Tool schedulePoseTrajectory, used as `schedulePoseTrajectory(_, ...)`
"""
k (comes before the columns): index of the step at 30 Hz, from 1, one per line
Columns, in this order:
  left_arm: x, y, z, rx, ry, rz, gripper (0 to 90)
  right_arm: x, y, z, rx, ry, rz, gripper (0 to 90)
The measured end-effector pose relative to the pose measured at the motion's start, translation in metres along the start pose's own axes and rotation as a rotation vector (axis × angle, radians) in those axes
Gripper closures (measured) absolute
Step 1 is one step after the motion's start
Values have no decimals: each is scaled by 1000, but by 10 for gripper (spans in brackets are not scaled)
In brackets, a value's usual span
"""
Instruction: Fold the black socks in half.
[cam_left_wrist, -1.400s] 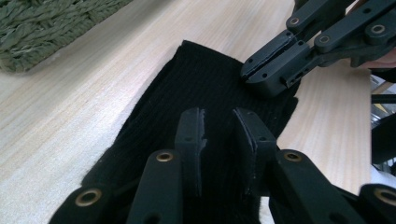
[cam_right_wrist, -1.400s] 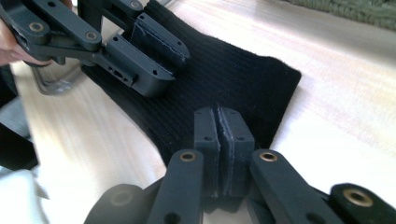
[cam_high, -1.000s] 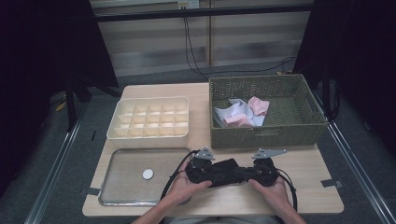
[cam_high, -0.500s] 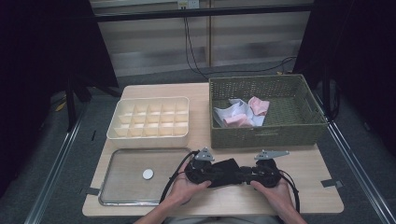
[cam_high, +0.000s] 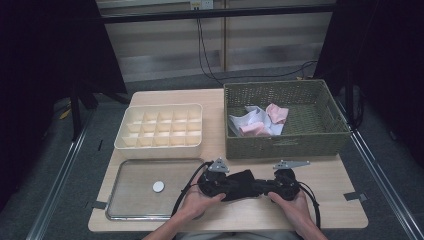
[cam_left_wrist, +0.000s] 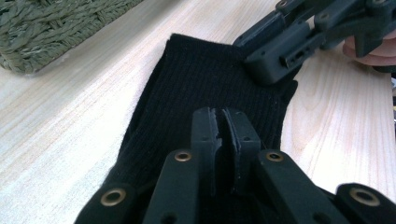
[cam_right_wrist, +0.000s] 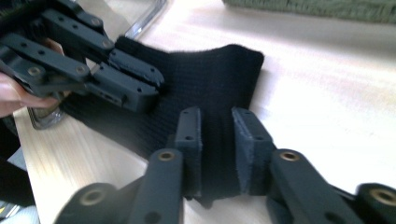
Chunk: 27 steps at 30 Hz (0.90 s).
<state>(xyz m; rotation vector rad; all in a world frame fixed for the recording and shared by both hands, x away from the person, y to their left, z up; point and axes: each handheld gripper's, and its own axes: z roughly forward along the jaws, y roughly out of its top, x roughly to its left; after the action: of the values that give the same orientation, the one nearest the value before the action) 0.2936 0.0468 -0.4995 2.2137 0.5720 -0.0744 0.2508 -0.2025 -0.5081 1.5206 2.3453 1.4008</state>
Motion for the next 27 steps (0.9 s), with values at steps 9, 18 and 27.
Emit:
schedulePoseTrajectory(9,0,0,1,-3,-2,-2,838,8,7,-4,-84,44,-9,805)
schedulePoseTrajectory(18,-5,0,3,-15,-4,-8,840,18,13,-8,-119,99,-33,824)
schedulePoseTrajectory(27,-7,3,2,3,-13,-4,821,17,12,-11,-117,108,-26,827)
